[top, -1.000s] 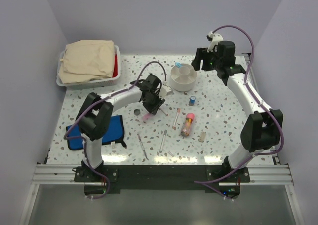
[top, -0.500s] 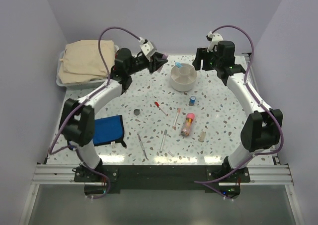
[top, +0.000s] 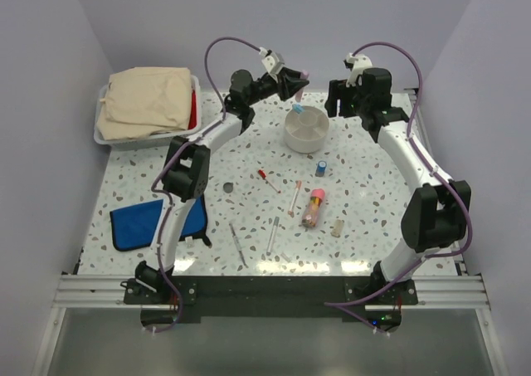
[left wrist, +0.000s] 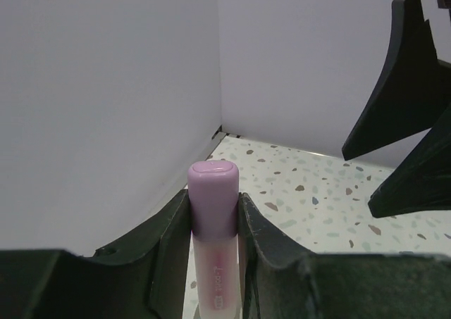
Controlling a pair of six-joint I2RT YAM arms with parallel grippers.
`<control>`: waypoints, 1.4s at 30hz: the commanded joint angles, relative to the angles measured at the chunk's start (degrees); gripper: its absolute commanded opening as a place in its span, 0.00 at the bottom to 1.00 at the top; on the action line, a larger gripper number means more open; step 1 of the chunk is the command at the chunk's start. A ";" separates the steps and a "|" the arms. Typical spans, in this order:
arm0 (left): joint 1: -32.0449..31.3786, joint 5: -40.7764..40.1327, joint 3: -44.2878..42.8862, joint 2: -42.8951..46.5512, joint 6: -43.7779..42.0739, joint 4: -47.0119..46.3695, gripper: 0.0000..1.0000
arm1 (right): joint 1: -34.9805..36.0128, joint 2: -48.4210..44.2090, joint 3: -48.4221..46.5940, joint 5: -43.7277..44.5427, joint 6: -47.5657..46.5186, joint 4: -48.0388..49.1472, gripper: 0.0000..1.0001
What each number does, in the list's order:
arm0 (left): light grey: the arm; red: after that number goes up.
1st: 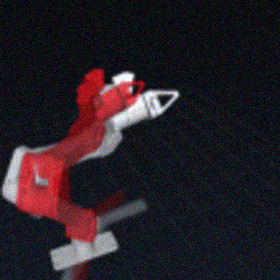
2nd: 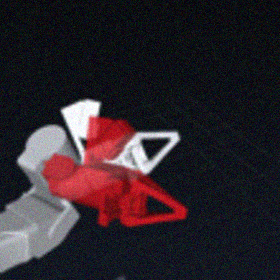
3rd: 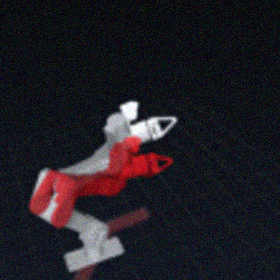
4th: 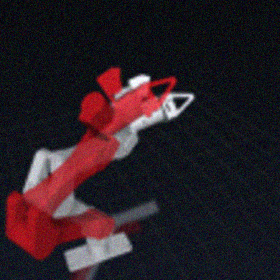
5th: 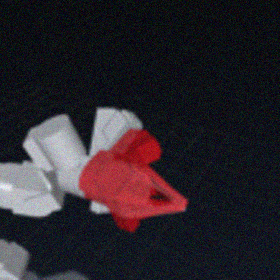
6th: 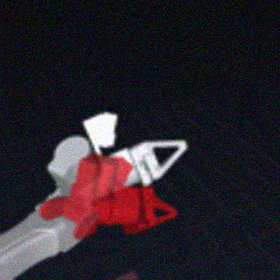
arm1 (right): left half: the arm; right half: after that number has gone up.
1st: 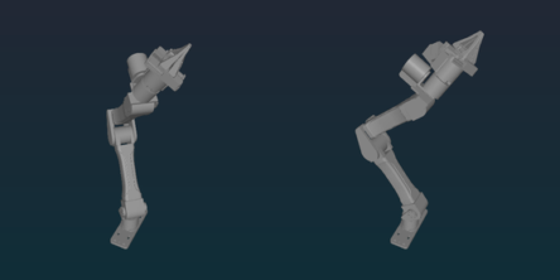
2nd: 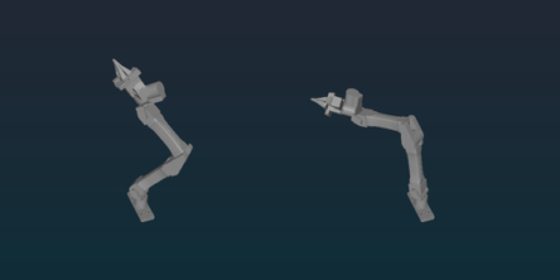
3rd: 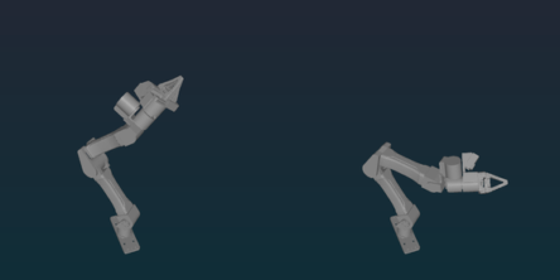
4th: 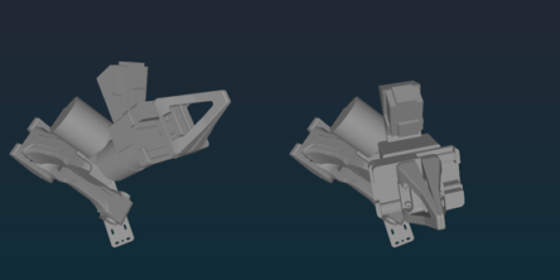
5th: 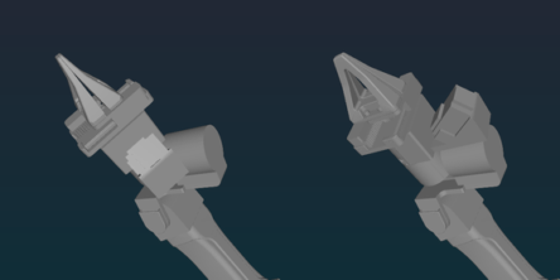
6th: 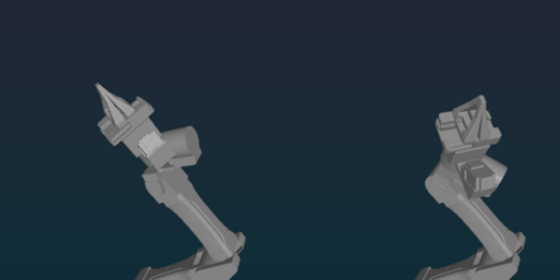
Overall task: Sort the stationery into containers
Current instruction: Place the stationery in the storage box.
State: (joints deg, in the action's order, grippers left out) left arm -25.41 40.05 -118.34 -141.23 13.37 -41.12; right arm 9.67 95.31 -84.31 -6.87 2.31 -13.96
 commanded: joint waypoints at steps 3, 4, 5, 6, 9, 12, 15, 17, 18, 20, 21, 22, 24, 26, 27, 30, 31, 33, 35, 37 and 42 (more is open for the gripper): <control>-2.71 -1.38 -4.44 -2.29 3.24 -5.72 0.06 | -0.35 0.84 -1.64 2.30 -1.60 1.74 0.71; -2.89 -1.55 -4.44 -2.64 3.42 -5.98 0.06 | -0.36 1.02 -1.82 2.39 -1.52 1.91 0.71; -3.24 -1.73 -4.70 -3.69 3.60 -6.33 0.06 | -0.53 1.28 -1.99 2.57 -1.51 1.83 0.71; -3.33 -2.25 -5.66 -4.31 3.68 -6.51 0.06 | -0.62 1.89 -2.60 2.57 -1.43 1.74 0.71; -3.59 -2.96 -8.65 -7.21 4.39 -6.34 0.06 | -0.71 3.04 -4.01 2.74 -1.69 1.13 0.71; -3.51 -3.92 -9.98 -9.15 4.30 -6.16 0.06 | -0.88 3.31 -4.63 2.83 -1.69 0.86 0.71; -3.24 -4.89 -10.94 -10.55 3.42 -6.16 0.06 | -1.15 3.39 -4.02 3.01 -1.78 1.03 0.71; -2.98 -5.42 -12.43 -11.78 3.07 -5.37 0.06 | -1.06 3.22 -3.32 3.18 -1.69 1.21 0.71; -2.89 -5.77 -12.87 -12.22 2.98 -5.20 0.06 | -1.15 3.22 -2.97 3.10 -1.69 1.39 0.71; -2.72 -6.39 -13.31 -12.75 2.72 -4.84 0.06 | -1.15 3.04 -2.26 3.27 -1.51 1.39 0.71; -2.72 -6.65 -13.58 -12.84 2.72 -4.76 0.06 | -1.15 3.04 -2.17 3.18 -1.43 1.39 0.71; -2.63 -6.57 -13.84 -13.10 2.98 -4.58 0.06 | -1.15 3.04 -2.00 3.10 -1.34 1.56 0.71; -2.45 -6.48 -14.02 -12.93 3.51 -4.75 0.06 | -1.15 3.13 -1.73 3.18 -1.34 1.56 0.71; -2.45 -6.56 -13.93 -12.93 3.51 -4.84 0.06 | -1.15 3.57 -1.91 3.01 -1.25 1.48 0.71; -2.54 -6.57 -13.93 -13.11 3.42 -4.67 0.06 | -1.15 3.74 -2.08 2.92 -1.34 1.56 0.71; -2.37 -6.83 -13.58 -13.90 2.81 -4.49 0.06 | -1.15 4.80 -2.87 2.74 -1.08 1.65 0.71; -2.28 -6.92 -13.32 -14.16 2.89 -4.40 0.06 | -1.23 4.97 -3.05 2.66 -1.08 1.65 0.71; -2.10 -7.70 -12.53 -14.16 2.98 -4.40 0.11 | -1.15 5.67 -3.58 2.39 -0.99 1.65 0.71; -1.84 -8.32 -11.74 -14.16 3.16 -4.32 0.20 | -1.15 6.12 -3.93 2.30 -1.07 1.56 0.71; -1.58 -9.02 -11.21 -13.81 3.07 -4.32 0.32 | -1.23 6.56 -4.10 2.13 -0.99 1.65 0.71; -1.49 -10.44 -8.31 -11.71 1.41 -4.84 0.65 | -1.15 7.00 -4.46 2.04 -0.64 2.09 0.71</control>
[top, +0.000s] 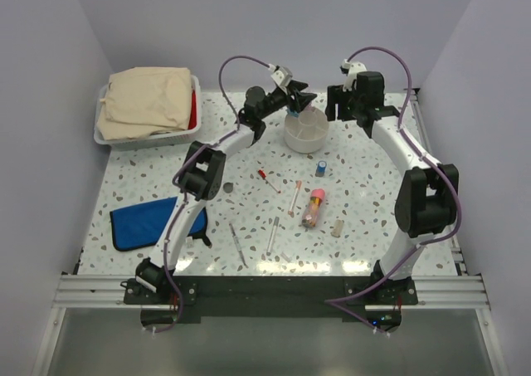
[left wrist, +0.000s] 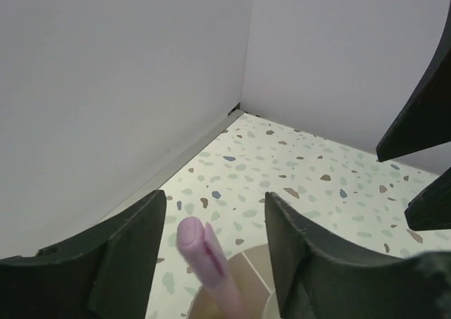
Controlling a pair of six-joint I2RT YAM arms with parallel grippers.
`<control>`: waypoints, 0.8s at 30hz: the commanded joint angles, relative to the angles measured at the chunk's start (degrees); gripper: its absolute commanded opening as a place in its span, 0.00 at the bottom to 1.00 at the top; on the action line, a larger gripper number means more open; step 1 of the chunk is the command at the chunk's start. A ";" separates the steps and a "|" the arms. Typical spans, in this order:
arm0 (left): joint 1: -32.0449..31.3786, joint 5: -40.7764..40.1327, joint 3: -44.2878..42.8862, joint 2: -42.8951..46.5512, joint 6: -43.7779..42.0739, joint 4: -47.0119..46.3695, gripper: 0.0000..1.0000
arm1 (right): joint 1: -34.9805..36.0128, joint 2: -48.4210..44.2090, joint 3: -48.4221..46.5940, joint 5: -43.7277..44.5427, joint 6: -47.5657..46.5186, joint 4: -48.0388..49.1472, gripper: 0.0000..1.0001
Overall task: Sort the stationery into containers
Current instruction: Place the stationery in the storage box, then pick up the stationery from the center of the board.
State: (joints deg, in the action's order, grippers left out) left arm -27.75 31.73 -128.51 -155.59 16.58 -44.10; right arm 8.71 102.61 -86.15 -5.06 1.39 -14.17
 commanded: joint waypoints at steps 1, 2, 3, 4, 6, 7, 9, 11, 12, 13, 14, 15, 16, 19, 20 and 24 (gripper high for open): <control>0.94 -1.50 3.51 4.40 -3.90 -2.22 0.67 | -0.27 -0.22 -2.79 0.14 0.37 2.22 0.71; 0.94 -0.62 4.66 5.46 -4.97 -2.66 0.70 | -0.19 -0.13 -2.97 0.05 0.37 2.22 0.71; 1.03 0.17 6.06 6.78 -5.50 -3.62 0.71 | -0.18 -0.21 -3.06 -0.04 0.37 2.31 0.71; 1.46 0.53 9.03 9.92 -5.59 -4.15 0.72 | -0.18 -0.13 -3.32 0.05 0.37 2.22 0.71; 2.08 2.10 13.00 13.97 -4.98 -6.16 0.76 | -0.27 -0.48 -3.41 -0.30 0.11 2.13 0.71; 2.69 2.20 17.72 18.96 -5.59 -6.70 0.76 | -0.27 -0.65 -3.41 -0.30 0.02 1.96 0.71; 3.49 2.81 22.40 24.34 -5.94 -8.02 0.77 | -0.27 -1.35 -3.15 -1.18 0.02 1.69 0.71; 4.89 3.17 28.73 32.08 -5.68 -8.11 0.78 | -0.10 -2.49 -2.19 -2.14 0.37 1.43 0.71; 5.42 3.34 31.19 34.89 -5.77 -7.76 0.78 | 0.16 -2.85 -1.66 -2.84 0.89 1.26 0.71; 6.21 3.34 35.82 40.31 -6.29 -7.32 0.78 | 0.43 -3.37 -0.61 -3.98 0.98 0.73 0.71; 6.56 3.52 38.22 43.15 -6.56 -6.80 0.79 | 1.39 -3.90 0.18 -4.43 0.72 0.47 0.71; 7.00 4.21 40.94 45.87 -7.43 -5.14 0.79 | 2.01 -5.04 0.98 -4.78 -0.06 0.29 0.71; 7.61 4.57 46.54 51.30 -8.22 -3.82 0.79 | 2.53 -5.57 2.55 -5.83 -0.59 0.20 0.71; 7.88 4.14 58.84 62.11 -14.52 5.31 0.79 | 5.43 -7.07 4.49 -7.59 -3.58 -2.17 0.71; 7.88 3.70 62.12 64.68 -16.30 7.95 0.79 | 7.09 -7.24 4.93 -8.21 -4.02 -2.87 0.71; 7.88 -1.55 73.38 77.94 -24.47 27.16 0.79 | 11.15 -7.42 4.77 -14.70 -11.11 -10.58 0.70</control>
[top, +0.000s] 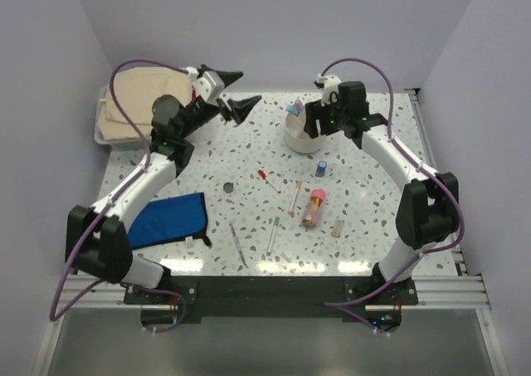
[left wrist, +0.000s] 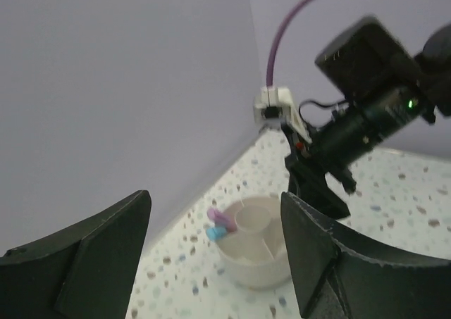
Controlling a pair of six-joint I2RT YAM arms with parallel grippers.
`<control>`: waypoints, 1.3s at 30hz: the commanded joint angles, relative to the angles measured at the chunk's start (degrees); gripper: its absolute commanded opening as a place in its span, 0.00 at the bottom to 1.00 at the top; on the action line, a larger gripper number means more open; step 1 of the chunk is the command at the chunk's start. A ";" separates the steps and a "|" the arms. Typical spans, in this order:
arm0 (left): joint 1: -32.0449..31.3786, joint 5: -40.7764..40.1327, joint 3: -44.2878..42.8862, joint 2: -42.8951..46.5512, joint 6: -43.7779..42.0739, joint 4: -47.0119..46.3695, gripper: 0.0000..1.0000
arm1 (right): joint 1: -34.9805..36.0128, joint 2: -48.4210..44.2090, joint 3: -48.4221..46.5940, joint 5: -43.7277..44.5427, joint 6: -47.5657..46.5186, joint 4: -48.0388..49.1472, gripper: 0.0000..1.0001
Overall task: Sort the stationery into containers
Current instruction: Pick up the stationery from the center of the board.
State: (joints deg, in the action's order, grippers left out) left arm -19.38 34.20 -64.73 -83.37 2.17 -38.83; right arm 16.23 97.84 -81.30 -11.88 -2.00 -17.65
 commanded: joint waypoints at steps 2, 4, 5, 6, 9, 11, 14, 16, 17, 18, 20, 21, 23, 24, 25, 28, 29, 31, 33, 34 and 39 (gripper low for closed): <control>-0.40 -7.29 13.04 8.83 -11.22 28.25 0.79 | 5.47 -1.96 -0.62 -8.78 -8.63 -9.41 0.70; -0.40 -10.19 13.58 11.56 -12.11 38.27 0.79 | 6.01 -1.78 0.17 -8.86 -6.01 -11.09 0.70; -0.40 -11.07 13.75 12.09 -12.02 41.78 0.79 | 6.70 -1.78 0.78 -9.47 -5.04 -11.09 0.70; -0.40 -12.39 14.36 13.14 -12.63 45.73 0.78 | 7.23 -2.13 1.57 -9.83 -3.99 -11.00 0.70; -0.40 -13.54 16.91 14.72 -14.03 50.15 0.75 | 10.57 -2.05 3.25 -9.31 -5.64 -12.92 0.69; -0.40 -14.41 18.06 15.26 -14.13 51.65 0.74 | 12.85 -0.38 2.03 -8.51 -6.52 -15.04 0.67; -0.40 -14.16 18.50 15.78 -15.53 53.77 0.71 | 14.52 1.56 -0.26 -6.85 -6.79 -18.99 0.66; -0.40 -16.26 18.76 15.70 -15.10 54.12 0.70 | 14.97 2.97 -1.32 -6.57 -4.43 -21.46 0.64; -0.40 -16.44 18.76 15.44 -15.09 54.30 0.70 | 14.97 2.97 -0.97 -7.10 -3.11 -21.72 0.64; -0.49 -12.61 18.59 14.39 -16.05 55.78 0.69 | 14.97 2.45 -0.45 -7.63 0.12 -21.29 0.64; -1.45 -8.29 16.84 12.81 -16.76 57.98 0.68 | 14.89 1.39 1.22 -8.24 4.08 -20.59 0.64; -4.50 -9.22 15.78 10.36 -16.85 61.12 0.67 | 14.97 0.25 1.66 -8.42 6.98 -19.45 0.65; -7.07 -12.90 11.83 7.54 -15.20 67.18 0.65 | 14.89 -0.46 1.67 -7.81 9.37 -18.57 0.64; -7.95 -12.75 9.99 5.26 -12.14 69.13 0.65 | 14.88 -0.20 1.32 -6.85 13.65 -18.74 0.63; -8.31 -12.66 9.71 4.54 -11.06 70.54 0.63 | 14.88 0.50 0.45 -6.41 16.30 -18.91 0.63; -8.75 -14.94 12.25 5.93 -8.51 70.13 0.62 | 15.85 1.55 -0.96 -4.92 21.33 -20.05 0.60; -8.75 -17.64 13.39 6.72 -8.33 68.12 0.62 | 16.90 2.00 -1.23 -3.60 21.60 -21.27 0.60; -8.75 -20.47 16.64 8.75 -7.19 66.61 0.62 | 17.26 2.88 -0.88 -2.89 23.26 -24.88 0.60; -7.53 -23.38 16.83 9.37 -5.70 66.78 0.62 | 17.43 3.05 0.08 -2.27 24.85 -28.12 0.58; -7.00 -24.52 16.92 9.63 -5.26 66.52 0.62 | 18.30 3.06 0.69 -2.45 25.11 -28.75 0.58; -3.65 -29.70 15.17 10.07 -4.20 63.97 0.63 | 19.28 3.93 3.52 -3.33 26.87 -28.50 0.57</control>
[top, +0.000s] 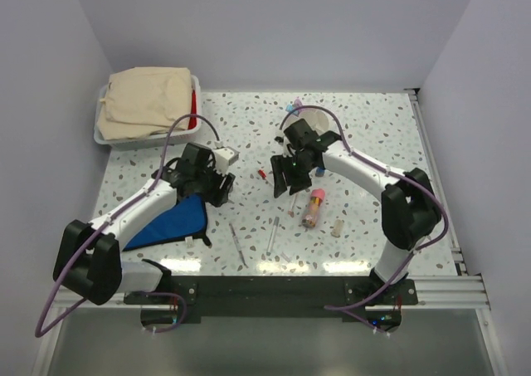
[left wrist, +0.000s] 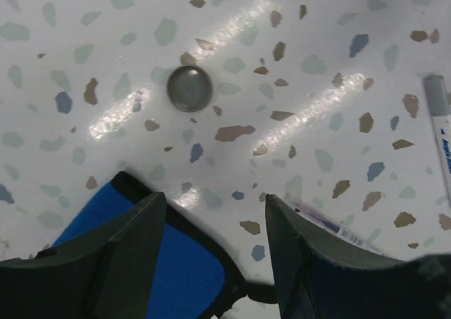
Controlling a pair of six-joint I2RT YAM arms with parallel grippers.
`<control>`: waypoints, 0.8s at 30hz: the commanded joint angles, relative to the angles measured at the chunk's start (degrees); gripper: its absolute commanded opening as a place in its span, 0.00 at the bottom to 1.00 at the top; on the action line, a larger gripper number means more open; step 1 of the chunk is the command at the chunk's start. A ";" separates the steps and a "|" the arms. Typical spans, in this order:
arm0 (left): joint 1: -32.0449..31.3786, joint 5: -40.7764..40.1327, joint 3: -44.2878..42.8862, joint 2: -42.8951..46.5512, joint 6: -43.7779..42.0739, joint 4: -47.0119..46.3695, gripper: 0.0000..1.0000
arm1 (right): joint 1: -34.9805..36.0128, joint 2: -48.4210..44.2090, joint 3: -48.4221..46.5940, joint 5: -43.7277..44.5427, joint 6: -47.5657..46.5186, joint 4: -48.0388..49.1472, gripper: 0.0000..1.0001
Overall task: Sort the stationery into containers
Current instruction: Pick up the stationery from the center of the board.
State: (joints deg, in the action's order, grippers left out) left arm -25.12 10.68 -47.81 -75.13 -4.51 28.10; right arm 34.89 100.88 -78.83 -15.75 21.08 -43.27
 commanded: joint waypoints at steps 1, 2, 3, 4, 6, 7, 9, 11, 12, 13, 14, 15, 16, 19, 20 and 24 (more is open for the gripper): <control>2.10 -6.89 -2.11 2.01 2.40 -3.57 0.64 | 0.61 0.98 0.87 1.94 3.71 -2.53 0.57; 2.10 -7.85 -2.46 2.18 2.49 -5.14 0.65 | 0.70 0.98 0.61 2.65 3.79 -1.39 0.57; 2.10 -8.13 -3.24 2.18 2.58 -5.59 0.66 | 0.70 0.81 0.43 3.35 3.88 -0.60 0.57; 2.10 -8.48 -3.69 2.10 2.84 -6.21 0.66 | 0.79 0.55 0.43 4.92 4.31 -0.16 0.57; 2.10 -9.53 -4.22 1.92 3.46 -7.70 0.67 | 0.70 -0.85 1.04 6.69 5.20 0.64 0.57; 2.18 -9.62 -4.39 1.92 3.63 -7.88 0.67 | 0.70 -1.56 1.48 9.39 5.55 0.55 0.57; 2.19 -9.36 -4.40 2.27 3.02 -8.23 0.67 | 0.53 -4.18 2.10 12.13 5.81 0.55 0.57; 2.19 -9.36 -3.87 2.27 1.45 -8.85 0.67 | -0.70 -6.04 2.88 15.48 6.34 0.29 0.59; 2.36 -9.36 -3.87 2.27 1.00 -9.02 0.67 | -2.36 -7.35 3.06 15.57 6.60 -0.15 0.60; 3.06 -9.88 -4.22 2.10 0.82 -8.59 0.67 | -3.33 -8.06 3.24 17.40 7.30 -0.67 0.61; 3.50 -9.97 -5.35 1.75 1.26 -7.98 0.67 | -4.12 -8.59 3.24 19.42 7.31 -1.90 0.61; 3.59 -9.97 -5.88 1.57 1.17 -7.36 0.68 | -6.22 -8.86 3.33 19.79 7.22 -2.34 0.61; 3.59 -9.54 -6.15 1.48 0.56 -7.09 0.67 | -7.46 -9.12 3.68 20.14 7.39 -2.78 0.61; 3.50 -9.27 -6.77 1.22 -0.23 -7.26 0.68 | -12.47 -8.60 5.00 21.46 8.27 -2.79 0.63; 3.59 -9.18 -7.03 0.61 -0.32 -7.44 0.68 | -13.70 -8.51 5.61 21.37 8.45 -2.01 0.63; 3.85 -8.48 -7.73 -0.63 0.73 -8.58 0.68 | -17.48 -7.45 4.21 19.97 7.05 -0.16 0.63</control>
State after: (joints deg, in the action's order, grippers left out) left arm -21.85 1.69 -53.06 -74.74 -3.66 21.89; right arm 19.22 93.30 -74.02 3.27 27.94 -44.53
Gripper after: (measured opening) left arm 0.675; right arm 0.630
